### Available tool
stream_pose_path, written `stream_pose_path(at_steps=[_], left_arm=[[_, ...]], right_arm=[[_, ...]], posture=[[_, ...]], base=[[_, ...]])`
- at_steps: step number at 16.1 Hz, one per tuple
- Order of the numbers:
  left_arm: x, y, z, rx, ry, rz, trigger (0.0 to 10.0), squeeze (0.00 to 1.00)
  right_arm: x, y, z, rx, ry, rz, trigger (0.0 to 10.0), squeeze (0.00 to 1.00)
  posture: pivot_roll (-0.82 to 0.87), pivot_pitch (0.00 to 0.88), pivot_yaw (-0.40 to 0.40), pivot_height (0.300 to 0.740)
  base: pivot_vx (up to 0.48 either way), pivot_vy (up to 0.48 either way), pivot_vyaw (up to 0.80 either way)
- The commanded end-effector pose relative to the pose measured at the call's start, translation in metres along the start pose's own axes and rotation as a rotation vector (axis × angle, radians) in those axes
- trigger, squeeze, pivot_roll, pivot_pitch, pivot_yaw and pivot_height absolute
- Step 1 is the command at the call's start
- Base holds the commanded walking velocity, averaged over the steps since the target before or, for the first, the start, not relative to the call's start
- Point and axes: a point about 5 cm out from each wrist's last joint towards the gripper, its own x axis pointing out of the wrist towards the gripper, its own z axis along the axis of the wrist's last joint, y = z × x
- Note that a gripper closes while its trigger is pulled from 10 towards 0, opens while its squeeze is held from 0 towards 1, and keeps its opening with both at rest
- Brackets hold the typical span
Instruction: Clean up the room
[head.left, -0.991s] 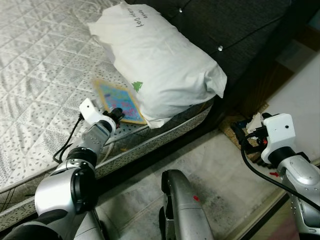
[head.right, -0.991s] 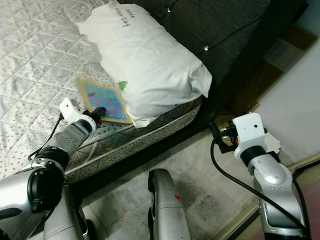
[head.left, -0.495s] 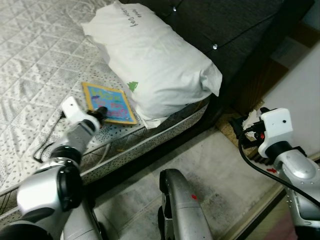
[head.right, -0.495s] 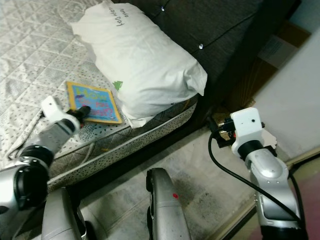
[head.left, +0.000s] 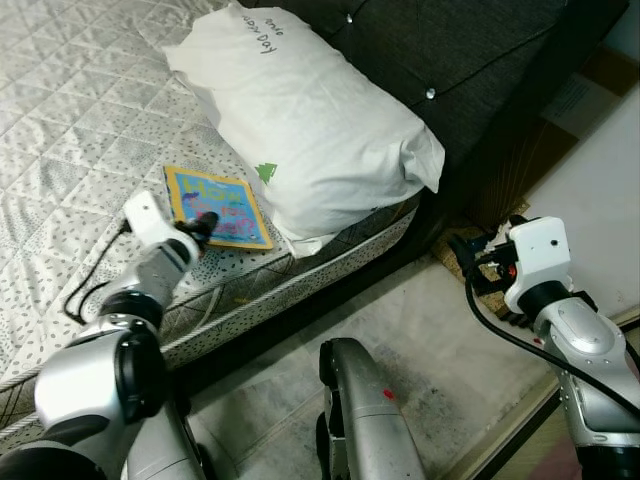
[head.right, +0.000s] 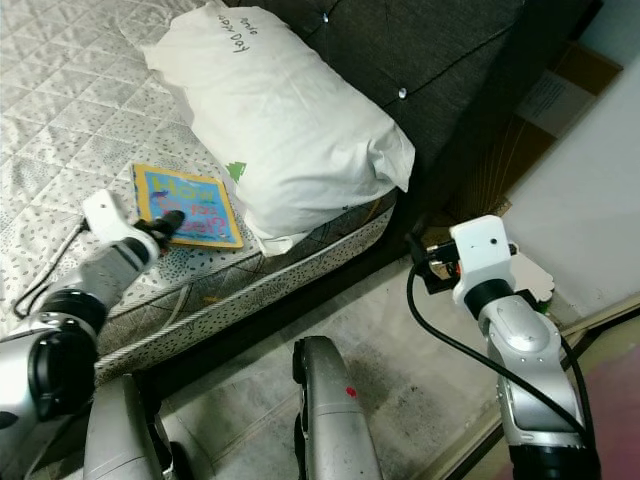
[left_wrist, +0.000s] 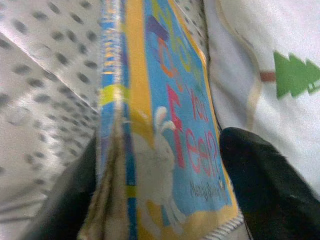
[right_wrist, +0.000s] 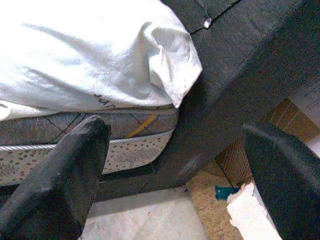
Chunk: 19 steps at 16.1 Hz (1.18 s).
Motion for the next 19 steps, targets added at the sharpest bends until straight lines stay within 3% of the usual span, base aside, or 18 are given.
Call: stream_pose_path(at_steps=[1, 7, 10, 12, 13, 14, 16, 19], left_arm=[[0.002, -0.006, -0.004, 0.023, 0.023, -0.017, 10.0, 1.00], [0.002, -0.007, -0.012, 0.100, 0.065, -0.007, 10.0, 1.00], [0.003, -0.010, -0.014, 0.091, 0.095, 0.047, 10.0, 1.00], [0.005, -0.016, -0.010, 0.216, 0.113, 0.094, 10.0, 1.00], [0.005, -0.013, -0.005, 0.340, 0.101, 0.147, 10.0, 1.00], [0.004, -0.010, -0.003, 0.367, 0.096, 0.184, 10.0, 1.00], [0.003, -0.005, 0.001, 0.321, 0.094, 0.188, 10.0, 1.00], [0.000, 0.004, 0.006, 0.403, 0.105, 0.191, 10.0, 1.00]], right_arm=[[0.001, -0.001, 0.000, -0.008, -0.003, -0.001, 10.0, 0.00], [0.004, 0.003, -0.001, -0.003, -0.012, 0.009, 10.0, 0.00], [0.007, 0.006, -0.001, 0.003, -0.015, 0.015, 10.0, 0.00], [0.010, 0.010, -0.001, 0.011, -0.021, 0.028, 10.0, 0.00], [0.011, 0.012, -0.002, 0.013, -0.023, 0.031, 10.0, 0.00], [0.013, 0.013, -0.002, 0.016, -0.027, 0.031, 10.0, 0.00], [0.016, 0.016, -0.001, 0.024, -0.036, 0.030, 10.0, 0.00], [0.020, 0.021, -0.004, 0.039, -0.042, 0.033, 10.0, 0.00]], posture=[[-0.35, 0.100, -0.111, 0.552], [-0.34, 0.096, -0.104, 0.552], [-0.33, 0.091, -0.100, 0.552], [-0.32, 0.086, -0.097, 0.552], [-0.31, 0.080, -0.092, 0.552], [-0.30, 0.077, -0.088, 0.552], [-0.29, 0.068, -0.076, 0.552], [-0.26, 0.058, -0.062, 0.552]], base=[[0.000, 0.000, 0.00], [0.000, 0.000, 0.00], [0.000, 0.000, 0.00], [0.000, 0.000, 0.00], [0.000, 0.000, 0.00], [0.000, 0.000, 0.00], [0.000, 0.000, 0.00], [0.000, 0.000, 0.00]])
